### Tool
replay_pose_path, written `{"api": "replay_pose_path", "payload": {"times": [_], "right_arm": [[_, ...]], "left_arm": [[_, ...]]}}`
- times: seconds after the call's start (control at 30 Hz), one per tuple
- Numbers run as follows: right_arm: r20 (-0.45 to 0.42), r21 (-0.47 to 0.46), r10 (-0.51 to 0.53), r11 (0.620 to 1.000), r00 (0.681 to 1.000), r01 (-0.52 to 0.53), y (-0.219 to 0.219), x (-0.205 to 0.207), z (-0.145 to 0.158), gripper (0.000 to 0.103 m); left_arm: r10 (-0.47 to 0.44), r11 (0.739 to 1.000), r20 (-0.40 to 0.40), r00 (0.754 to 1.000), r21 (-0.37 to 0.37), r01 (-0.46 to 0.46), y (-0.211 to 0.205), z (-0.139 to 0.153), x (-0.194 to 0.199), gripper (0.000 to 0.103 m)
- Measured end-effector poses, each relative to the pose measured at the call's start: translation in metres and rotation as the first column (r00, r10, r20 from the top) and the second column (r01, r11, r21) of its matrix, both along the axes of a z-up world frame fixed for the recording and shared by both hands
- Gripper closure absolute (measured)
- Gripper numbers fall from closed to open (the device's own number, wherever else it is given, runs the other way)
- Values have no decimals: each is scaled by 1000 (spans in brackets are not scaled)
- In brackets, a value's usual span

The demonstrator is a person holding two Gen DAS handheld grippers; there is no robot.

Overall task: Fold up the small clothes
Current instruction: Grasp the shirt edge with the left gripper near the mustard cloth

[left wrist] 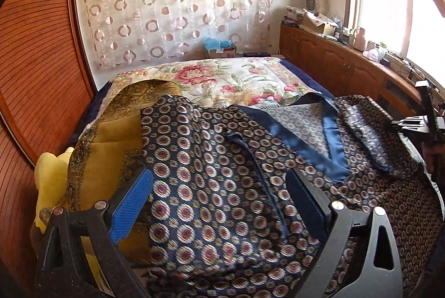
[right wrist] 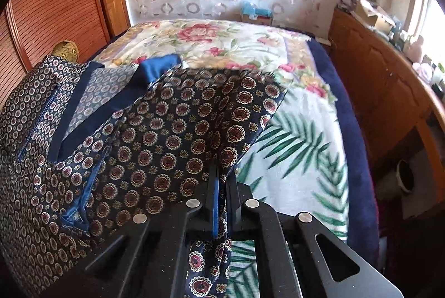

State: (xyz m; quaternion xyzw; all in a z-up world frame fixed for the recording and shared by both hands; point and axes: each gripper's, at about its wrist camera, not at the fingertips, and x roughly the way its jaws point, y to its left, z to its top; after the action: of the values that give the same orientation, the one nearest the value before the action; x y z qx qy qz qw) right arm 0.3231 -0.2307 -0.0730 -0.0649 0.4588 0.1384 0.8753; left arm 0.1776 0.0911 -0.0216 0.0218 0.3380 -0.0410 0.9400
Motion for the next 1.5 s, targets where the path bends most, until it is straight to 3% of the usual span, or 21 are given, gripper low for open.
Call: {"api": "replay_pose_path", "payload": {"times": [0.37,0.43,0.5,0.57,0.63,0.7,0.93,1.5], "right_arm": [[-2,-32,-77,996,997,77,-33,10,-6,99],[6,-45,-80,996,997,80,-32,12,-5,84],[28,-65,-92,994,995,93,-32,16,-3,59],[41,-43,-96,994,995,98,-32,22,-2,52],[31,-32,-86,996,996,87,-32,31,-6,52],[18,-35,-88,995,996,89,-32,42,-12,52],[-9,-1,-86,996,996,86,-38,69,-26,52],[16,-1,-88,996,996,88,-39,63,-30,52]], "left_arm": [[15,1000,-17,1000,5,-14,25,2,32,7],[18,1000,-20,1000,12,-18,30,3,37,9],[20,1000,-28,999,4,-20,37,4,43,12],[19,1000,-34,999,-4,-19,44,3,49,13],[25,1000,-44,999,0,-25,52,2,56,18],[35,999,-61,998,-6,-35,60,0,63,33],[48,996,-127,991,-67,-56,82,-8,86,48],[46,995,-183,982,-84,-62,82,-19,122,50]]}}
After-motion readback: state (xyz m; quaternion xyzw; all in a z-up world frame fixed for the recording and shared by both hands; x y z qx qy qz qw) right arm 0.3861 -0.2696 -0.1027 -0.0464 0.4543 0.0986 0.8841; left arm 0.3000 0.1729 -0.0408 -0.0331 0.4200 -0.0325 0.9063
